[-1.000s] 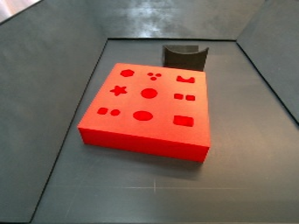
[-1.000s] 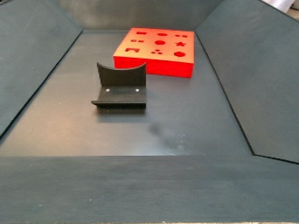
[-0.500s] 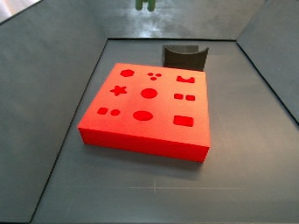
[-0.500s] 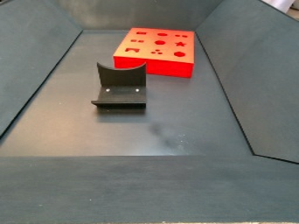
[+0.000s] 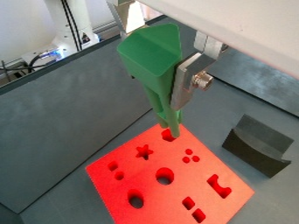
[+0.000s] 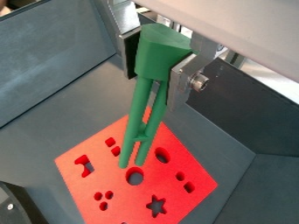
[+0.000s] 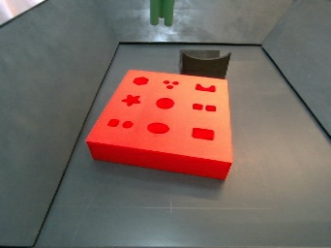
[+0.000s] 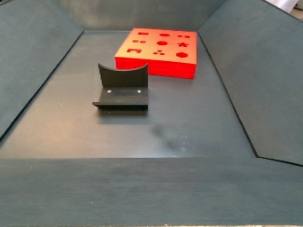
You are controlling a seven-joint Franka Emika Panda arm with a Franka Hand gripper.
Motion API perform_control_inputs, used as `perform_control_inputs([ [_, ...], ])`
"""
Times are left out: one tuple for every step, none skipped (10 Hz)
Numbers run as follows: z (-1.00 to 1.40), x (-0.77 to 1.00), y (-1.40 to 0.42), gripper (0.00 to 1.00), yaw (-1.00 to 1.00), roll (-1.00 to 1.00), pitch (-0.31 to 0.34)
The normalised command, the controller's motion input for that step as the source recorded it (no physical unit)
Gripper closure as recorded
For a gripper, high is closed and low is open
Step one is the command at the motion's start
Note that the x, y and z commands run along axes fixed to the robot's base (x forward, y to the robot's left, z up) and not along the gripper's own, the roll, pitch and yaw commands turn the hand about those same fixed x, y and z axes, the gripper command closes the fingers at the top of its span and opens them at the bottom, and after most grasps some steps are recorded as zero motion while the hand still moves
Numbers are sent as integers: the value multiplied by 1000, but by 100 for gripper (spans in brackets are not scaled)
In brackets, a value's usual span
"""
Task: Pick up the 3 prong object. Move up. Place the 3 prong object on the fixture. Regrasp the 3 prong object. Move to above the board. Insert the 3 prong object.
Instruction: Insert the 3 prong object.
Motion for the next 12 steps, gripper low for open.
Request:
perform_control_inputs([
  [-54,0,146,100,-34,-171,-39],
  [-3,69,134,100,-6,-63,0],
  [0,297,620,100,-74,-316,0],
  [0,277,623,100,0,-500,0],
  [0,323,577,100,0,-500,0],
  [-69,409,623,100,0,-500,0],
  [-40,466,623,100,0,-484,0],
  [-140,551,611,100,0,-461,0],
  [-434,726,563,100,114,-306,-166],
  [-506,340,189,100,577,-226,-210],
  [-409,0,0,100,949,-119,-229],
  [-391,0,0,100,966,-119,-227],
])
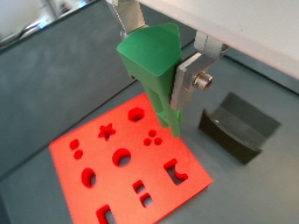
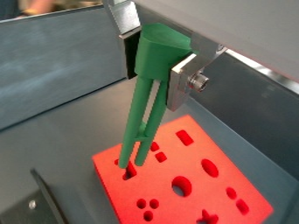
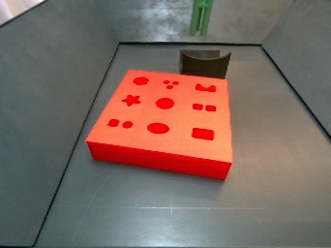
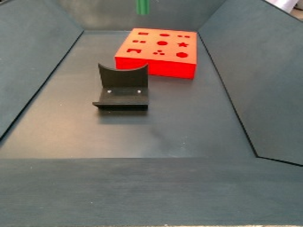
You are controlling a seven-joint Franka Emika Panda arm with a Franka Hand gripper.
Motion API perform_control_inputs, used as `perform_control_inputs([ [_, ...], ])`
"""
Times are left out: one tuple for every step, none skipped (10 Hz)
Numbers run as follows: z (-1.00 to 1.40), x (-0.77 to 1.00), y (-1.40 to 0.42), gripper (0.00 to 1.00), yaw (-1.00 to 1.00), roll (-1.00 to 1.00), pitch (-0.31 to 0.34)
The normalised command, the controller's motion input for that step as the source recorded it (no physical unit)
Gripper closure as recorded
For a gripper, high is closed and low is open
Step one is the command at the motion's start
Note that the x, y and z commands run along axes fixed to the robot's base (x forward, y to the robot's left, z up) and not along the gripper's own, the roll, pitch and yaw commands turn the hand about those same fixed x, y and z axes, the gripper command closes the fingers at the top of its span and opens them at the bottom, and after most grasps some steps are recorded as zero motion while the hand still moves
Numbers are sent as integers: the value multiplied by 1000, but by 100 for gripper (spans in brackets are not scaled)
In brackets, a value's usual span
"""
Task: Pick up the 3 prong object. Move up. Place the 3 prong object on the fixture. Regrasp the 3 prong object. Move to above the board. Insert the 3 prong object.
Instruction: Insert the 3 prong object.
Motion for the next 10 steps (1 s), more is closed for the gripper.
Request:
perform_control_inputs([
  [-391,0,0,100,986,-129,-200],
  [-29,351,114,100,400,-67,0],
  [0,0,3,100,0,9,0],
  [-717,211,71,100,694,-167,-39],
  [-543,57,0,100,971,-94,9],
  [-506,63,-17,100,991,-79,47],
  [-243,0,0,100,903,-206,11],
  [-163,0,0,100,869,-247,0],
  [-140,0,0,100,866,-249,0],
  [-123,0,0,100,854,-257,0],
])
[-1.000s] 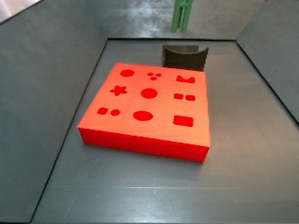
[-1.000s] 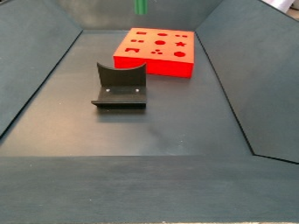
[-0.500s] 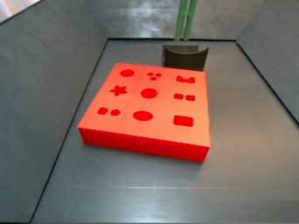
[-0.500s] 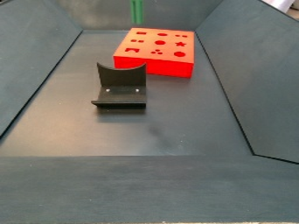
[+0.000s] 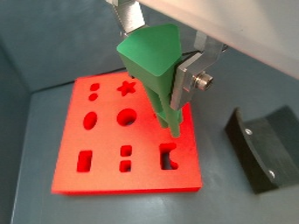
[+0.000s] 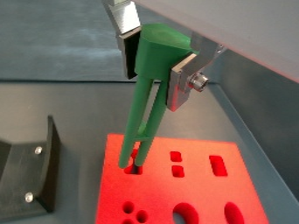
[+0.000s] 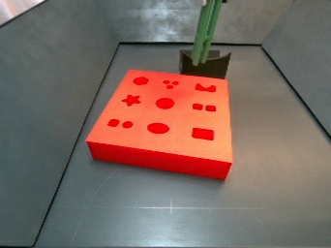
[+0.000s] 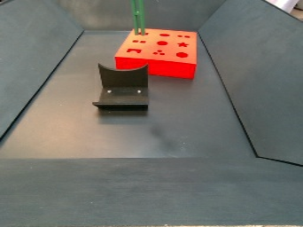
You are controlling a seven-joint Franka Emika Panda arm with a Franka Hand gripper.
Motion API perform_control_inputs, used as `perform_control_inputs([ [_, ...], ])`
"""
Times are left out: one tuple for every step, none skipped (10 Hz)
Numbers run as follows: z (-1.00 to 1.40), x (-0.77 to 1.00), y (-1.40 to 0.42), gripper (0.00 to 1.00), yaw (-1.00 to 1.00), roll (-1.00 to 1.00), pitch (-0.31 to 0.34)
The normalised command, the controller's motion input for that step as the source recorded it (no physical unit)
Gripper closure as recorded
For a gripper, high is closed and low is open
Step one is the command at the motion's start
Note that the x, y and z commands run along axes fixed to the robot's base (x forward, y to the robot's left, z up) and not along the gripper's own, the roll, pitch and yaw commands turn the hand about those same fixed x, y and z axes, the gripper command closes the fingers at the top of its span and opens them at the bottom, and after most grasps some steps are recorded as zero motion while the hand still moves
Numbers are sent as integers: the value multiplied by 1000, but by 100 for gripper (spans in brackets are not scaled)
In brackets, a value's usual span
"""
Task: Pick up the 3 prong object. Move up. Place the 3 prong object on the fixture. Regrasp the 3 prong object. Move to above the board. Insert the 3 prong object.
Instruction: Insert the 3 prong object.
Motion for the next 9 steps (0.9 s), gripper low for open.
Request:
perform_control_inputs([
  [-126,0,0,100,849,-257,0],
  [-111,0,0,100,831,-269,0],
  [0,-234,334,100,549,-311,-180],
  [0,0,0,100,120,-11,-6],
  [-91,-211,194,100,9,0,-39],
  [-237,-834,540,100,57,-80,-216],
  [-114,-603,200,100,0,-96,-234],
  [0,-66,0,100,-51,0,-6],
  [-131,-231,-169,100,-71,44,-106],
])
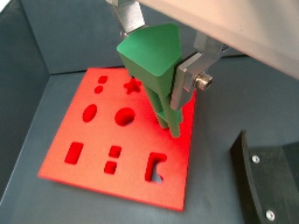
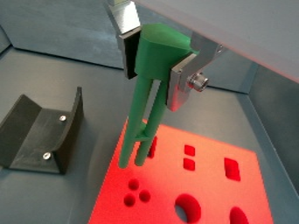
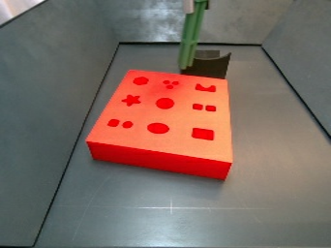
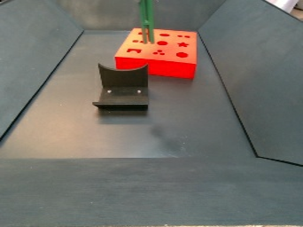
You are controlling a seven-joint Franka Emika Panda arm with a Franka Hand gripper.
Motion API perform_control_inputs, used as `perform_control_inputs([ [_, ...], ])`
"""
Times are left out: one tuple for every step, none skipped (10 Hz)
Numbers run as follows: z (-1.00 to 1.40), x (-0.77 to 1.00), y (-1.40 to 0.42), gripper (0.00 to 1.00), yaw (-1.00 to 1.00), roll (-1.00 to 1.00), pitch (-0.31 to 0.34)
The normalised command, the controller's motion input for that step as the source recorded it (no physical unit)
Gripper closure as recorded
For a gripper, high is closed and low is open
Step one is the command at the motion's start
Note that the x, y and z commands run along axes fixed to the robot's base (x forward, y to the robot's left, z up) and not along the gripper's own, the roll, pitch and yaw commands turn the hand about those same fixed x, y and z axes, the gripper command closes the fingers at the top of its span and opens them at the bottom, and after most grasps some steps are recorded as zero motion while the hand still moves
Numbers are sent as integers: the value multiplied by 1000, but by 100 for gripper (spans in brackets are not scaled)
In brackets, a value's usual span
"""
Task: Pick up the 3 prong object. Move up. Place the 3 prong object on the fixture. Regrasp the 3 prong object. Move to above the board. Insert the 3 prong object.
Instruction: Insert the 3 prong object.
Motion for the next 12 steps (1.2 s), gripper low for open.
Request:
perform_control_inputs([
  [-369,-471,-357,100,-157,54,-196],
  [-271,-389,-234,100,-74,10,-223],
  [0,0,-14,100,14,41,0],
  [-23,0,0,100,0,0,0],
  [-146,0,0,100,0,0,-29],
  [-177,-23,0,100,0,0,-69],
  [-246,-34,-14,100,0,0,-96],
  [-286,-43,-17,100,0,0,-127],
  [-169,-23,-3,100,0,0,-91],
  [-146,-20,-11,100,0,0,-86],
  [-169,-6,-11,100,0,0,-89],
  [-211,-11,-9,100,0,0,-94],
])
